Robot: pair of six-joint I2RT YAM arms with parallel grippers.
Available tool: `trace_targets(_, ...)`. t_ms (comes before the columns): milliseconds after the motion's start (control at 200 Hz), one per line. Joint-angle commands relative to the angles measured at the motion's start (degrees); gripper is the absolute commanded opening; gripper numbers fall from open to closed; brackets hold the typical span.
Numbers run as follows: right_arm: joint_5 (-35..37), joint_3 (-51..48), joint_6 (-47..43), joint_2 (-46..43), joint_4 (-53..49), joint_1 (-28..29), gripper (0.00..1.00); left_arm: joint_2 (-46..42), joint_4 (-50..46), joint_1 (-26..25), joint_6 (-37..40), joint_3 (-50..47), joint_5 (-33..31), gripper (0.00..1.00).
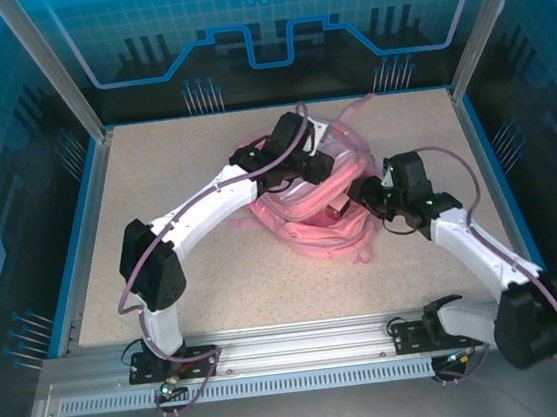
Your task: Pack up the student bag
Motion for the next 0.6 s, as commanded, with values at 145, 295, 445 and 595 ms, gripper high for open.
trace_targets(145,9.1,5.4,-14.0,-6.6,-18.7,1.5,0.61,-17.0,8.1,4.7,-10.3,-23.3,4.9,0.68)
trace_targets(295,4.4,10.1,-17.6,-2.7,-16.9,4.0,0.68,-26.5,14.0,5.5,-8.4,-40.1,5.7,0.78)
trace_targets(445,4.7,13.3,-18.3,2.1,-14.7,9.5,0.73,-29.3,18.2,5.5,-6.6,-50.6,9.8,0.79)
trace_targets(595,4.8,15.6,-18.3,6.5,-14.4,13.5,0.75,-27.0,19.3,5.5,-3.1,-51.8,10.7,0.76)
